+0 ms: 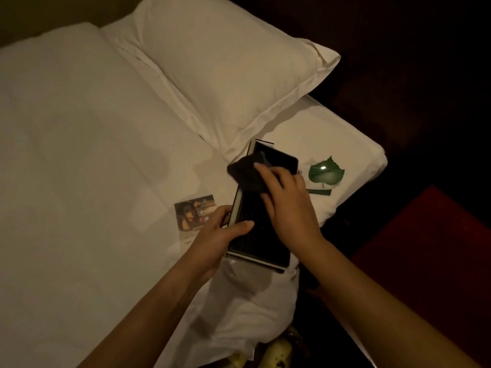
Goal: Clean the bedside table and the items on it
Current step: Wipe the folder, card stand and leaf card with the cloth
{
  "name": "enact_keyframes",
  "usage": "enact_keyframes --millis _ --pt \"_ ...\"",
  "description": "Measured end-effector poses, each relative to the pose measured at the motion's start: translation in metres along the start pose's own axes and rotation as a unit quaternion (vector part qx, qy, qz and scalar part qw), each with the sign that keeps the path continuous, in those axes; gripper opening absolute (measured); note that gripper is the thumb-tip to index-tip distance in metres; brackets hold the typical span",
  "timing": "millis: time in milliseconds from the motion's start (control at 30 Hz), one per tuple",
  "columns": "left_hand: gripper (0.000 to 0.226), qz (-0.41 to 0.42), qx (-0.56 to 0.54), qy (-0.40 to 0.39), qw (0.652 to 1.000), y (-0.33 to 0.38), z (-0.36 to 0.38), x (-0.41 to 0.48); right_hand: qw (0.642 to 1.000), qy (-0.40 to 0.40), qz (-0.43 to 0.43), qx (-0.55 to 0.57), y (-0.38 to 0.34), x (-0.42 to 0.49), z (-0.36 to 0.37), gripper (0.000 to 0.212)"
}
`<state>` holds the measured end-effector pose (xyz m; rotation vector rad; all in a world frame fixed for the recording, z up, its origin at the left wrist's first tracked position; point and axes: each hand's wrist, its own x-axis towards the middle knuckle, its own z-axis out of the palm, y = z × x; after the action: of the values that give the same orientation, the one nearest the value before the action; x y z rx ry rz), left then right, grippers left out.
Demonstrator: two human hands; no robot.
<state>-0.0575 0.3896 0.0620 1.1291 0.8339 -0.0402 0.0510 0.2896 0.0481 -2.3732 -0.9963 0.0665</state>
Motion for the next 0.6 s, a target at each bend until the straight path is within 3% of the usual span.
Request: enact_keyframes --millis 133,300,467,600 --pt "0.033 0.002 0.0 -0.02 1.0 -0.006 0.003 -0.01 0.996 0.021 0.082 0.0 0.026 0.021 -0.011 0.052" --pt "0.042 0.008 -0.007 -0.04 0.999 -0.013 0.004 -0.015 0.993 0.016 0.12 -0.002 0.047 0.025 -0.027 0.049" --pt "0.049 0.007 -0.009 -0.036 0.999 -0.014 0.011 -0.013 0.977 0.063 0.195 0.059 0.056 0.012 -0.045 0.047" --pt "0.049 0.006 -0.025 -0.032 0.999 -0.01 0.025 -0.006 0.985 0.074 0.141 0.059 0.036 -0.02 -0.05 0.052"
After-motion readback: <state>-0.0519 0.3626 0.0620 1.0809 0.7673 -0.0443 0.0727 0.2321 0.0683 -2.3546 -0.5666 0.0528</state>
